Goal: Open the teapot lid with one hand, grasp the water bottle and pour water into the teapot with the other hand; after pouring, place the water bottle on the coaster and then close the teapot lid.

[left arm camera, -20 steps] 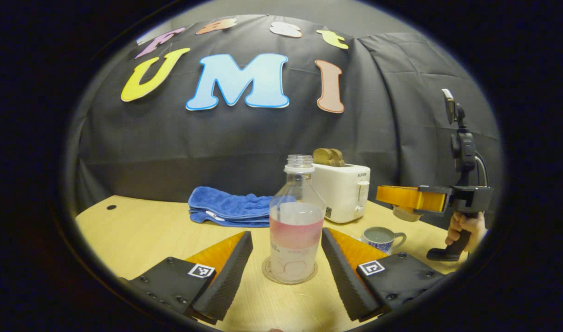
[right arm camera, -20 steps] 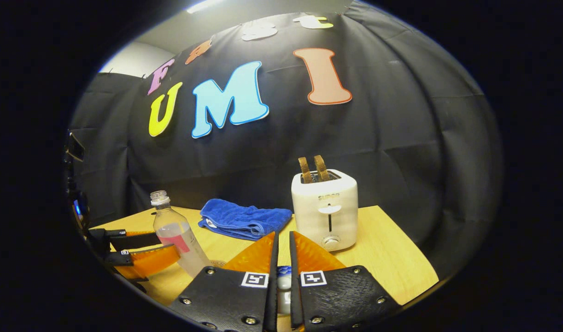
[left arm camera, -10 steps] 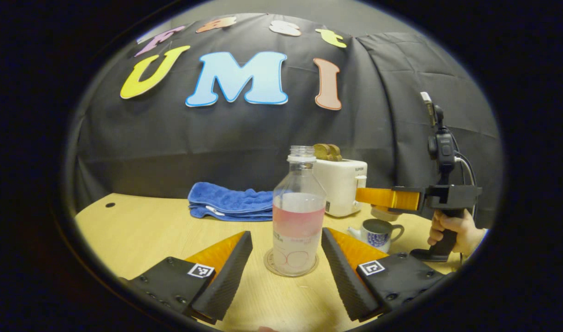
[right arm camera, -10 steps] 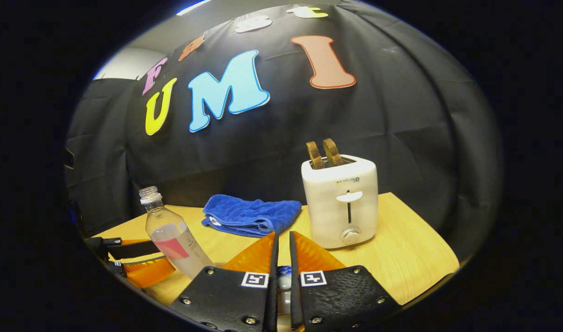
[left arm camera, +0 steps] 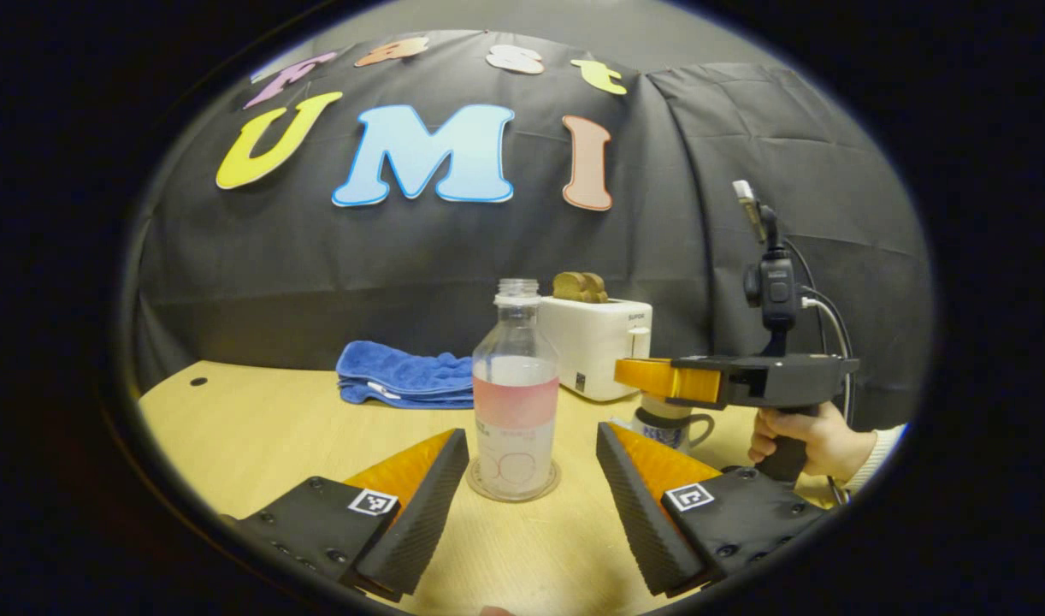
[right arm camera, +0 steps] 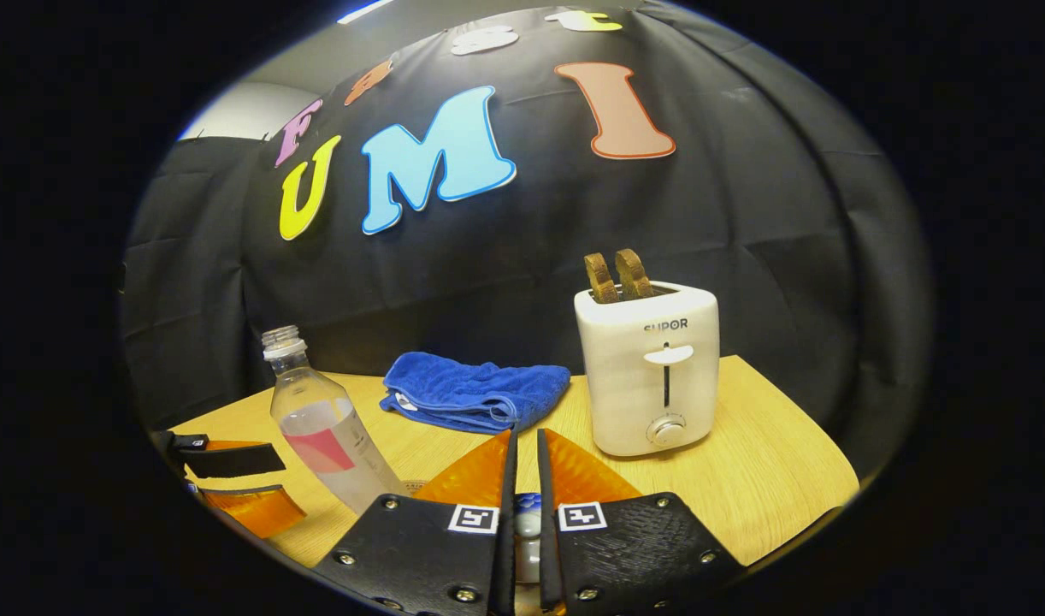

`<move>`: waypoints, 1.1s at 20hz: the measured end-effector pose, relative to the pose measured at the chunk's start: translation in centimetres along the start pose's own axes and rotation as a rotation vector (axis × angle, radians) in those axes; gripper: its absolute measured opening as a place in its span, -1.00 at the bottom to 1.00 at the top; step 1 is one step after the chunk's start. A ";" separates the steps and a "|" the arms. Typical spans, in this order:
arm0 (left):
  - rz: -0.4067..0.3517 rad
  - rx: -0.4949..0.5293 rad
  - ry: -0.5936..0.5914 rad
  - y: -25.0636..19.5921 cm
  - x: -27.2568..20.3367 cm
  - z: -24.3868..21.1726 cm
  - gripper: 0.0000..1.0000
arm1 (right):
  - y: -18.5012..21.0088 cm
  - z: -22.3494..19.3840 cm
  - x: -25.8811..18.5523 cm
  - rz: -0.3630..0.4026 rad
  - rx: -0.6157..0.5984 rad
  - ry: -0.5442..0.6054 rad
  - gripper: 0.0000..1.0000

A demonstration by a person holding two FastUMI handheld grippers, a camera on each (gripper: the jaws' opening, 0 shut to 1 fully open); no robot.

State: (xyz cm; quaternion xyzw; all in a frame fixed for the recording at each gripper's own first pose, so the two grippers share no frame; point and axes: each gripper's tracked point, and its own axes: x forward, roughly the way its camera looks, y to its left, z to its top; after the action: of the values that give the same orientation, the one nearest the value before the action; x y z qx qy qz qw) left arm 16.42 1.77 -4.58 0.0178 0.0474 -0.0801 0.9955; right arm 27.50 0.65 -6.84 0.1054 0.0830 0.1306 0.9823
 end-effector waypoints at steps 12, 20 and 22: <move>-0.004 -0.022 -0.017 -1.1 -0.9 -0.4 1.00 | -0.4 -1.4 0.3 -0.013 -0.016 -0.005 -0.77; 0.005 -0.035 -0.019 -0.4 -1.1 -0.4 1.00 | -0.6 -1.1 0.2 -0.052 -0.048 0.003 -0.64; 0.007 -0.027 -0.020 -0.5 -1.3 -0.3 1.00 | -0.6 0.4 -0.2 -0.072 -0.069 -0.013 -0.49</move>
State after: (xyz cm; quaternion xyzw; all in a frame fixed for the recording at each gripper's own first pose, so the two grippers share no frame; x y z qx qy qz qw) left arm 15.02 1.49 -4.72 0.0038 0.0382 -0.0764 0.9963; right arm 27.54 0.02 -6.60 0.0690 0.0759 0.0972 0.9900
